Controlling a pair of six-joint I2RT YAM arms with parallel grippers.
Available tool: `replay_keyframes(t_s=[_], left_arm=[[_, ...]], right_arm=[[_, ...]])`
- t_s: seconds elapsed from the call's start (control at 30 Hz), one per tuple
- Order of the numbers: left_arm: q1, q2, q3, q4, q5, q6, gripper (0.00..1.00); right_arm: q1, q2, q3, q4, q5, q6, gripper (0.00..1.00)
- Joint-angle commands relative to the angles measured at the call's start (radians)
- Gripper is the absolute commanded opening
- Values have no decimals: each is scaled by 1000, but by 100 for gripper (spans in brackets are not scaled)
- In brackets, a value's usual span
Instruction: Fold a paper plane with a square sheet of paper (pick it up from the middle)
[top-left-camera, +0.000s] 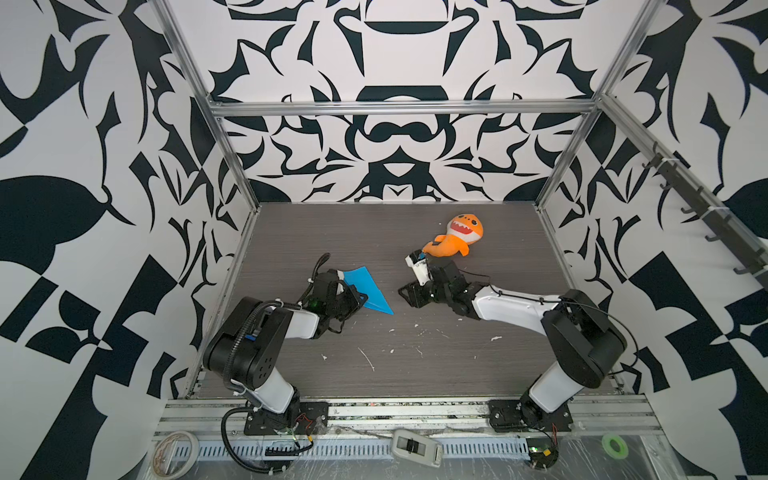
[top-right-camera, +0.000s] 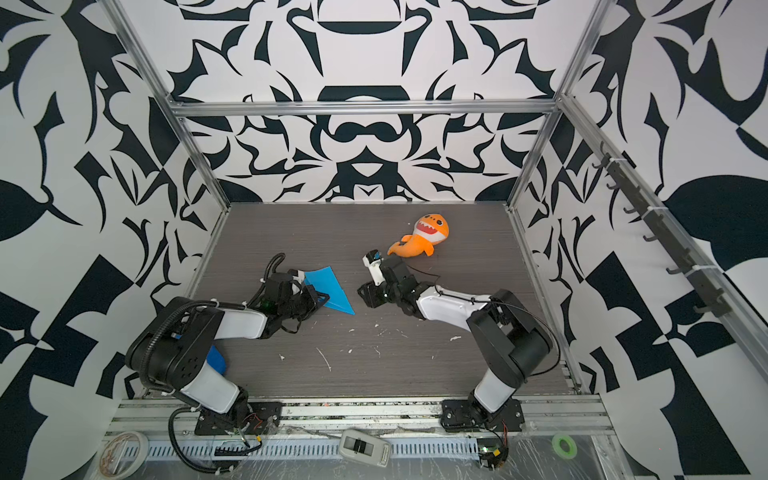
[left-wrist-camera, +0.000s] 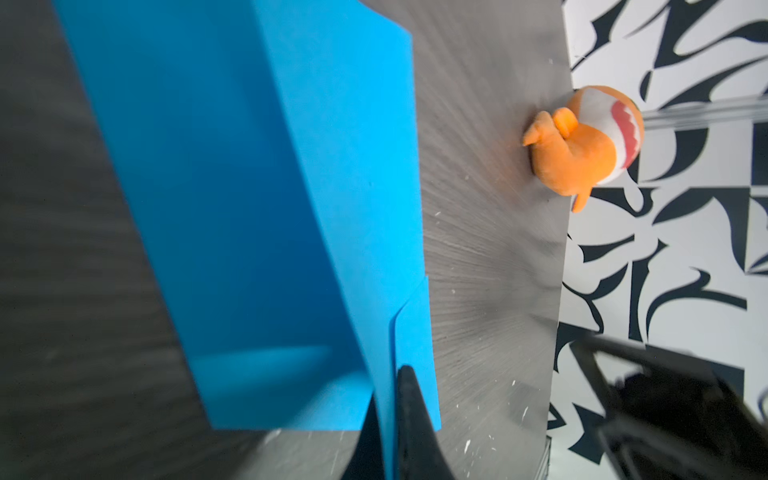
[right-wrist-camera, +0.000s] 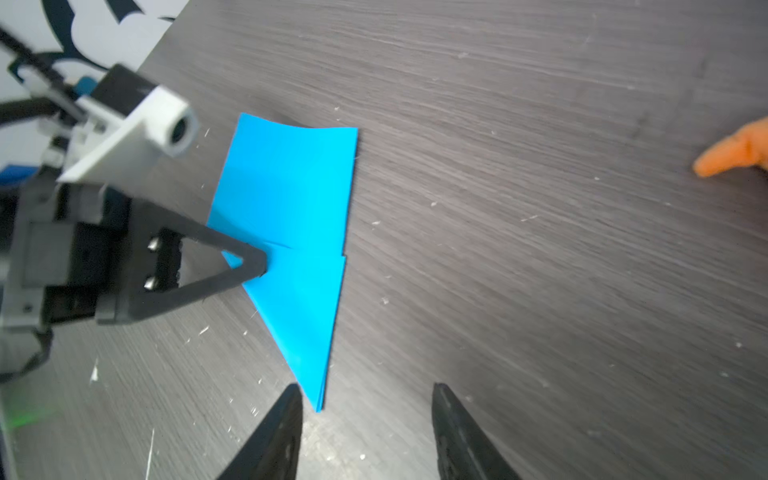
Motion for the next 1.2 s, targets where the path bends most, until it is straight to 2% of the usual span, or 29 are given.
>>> replay_keyframes(t_s=[0.0, 0.17, 0.43, 1.17], left_arm=[[-15, -70, 13, -149, -33, -63, 6], [-23, -146, 5, -264, -46, -86, 6], [-28, -193, 6, -315, -35, -154, 7], [-29, -194, 34, -344, -21, -182, 7]], right_arm=[[86, -43, -48, 135, 124, -142, 54], [174, 25, -62, 223, 136, -242, 44], [242, 118, -96, 406, 114, -372, 41], [296, 260, -66, 532, 191, -450, 26]])
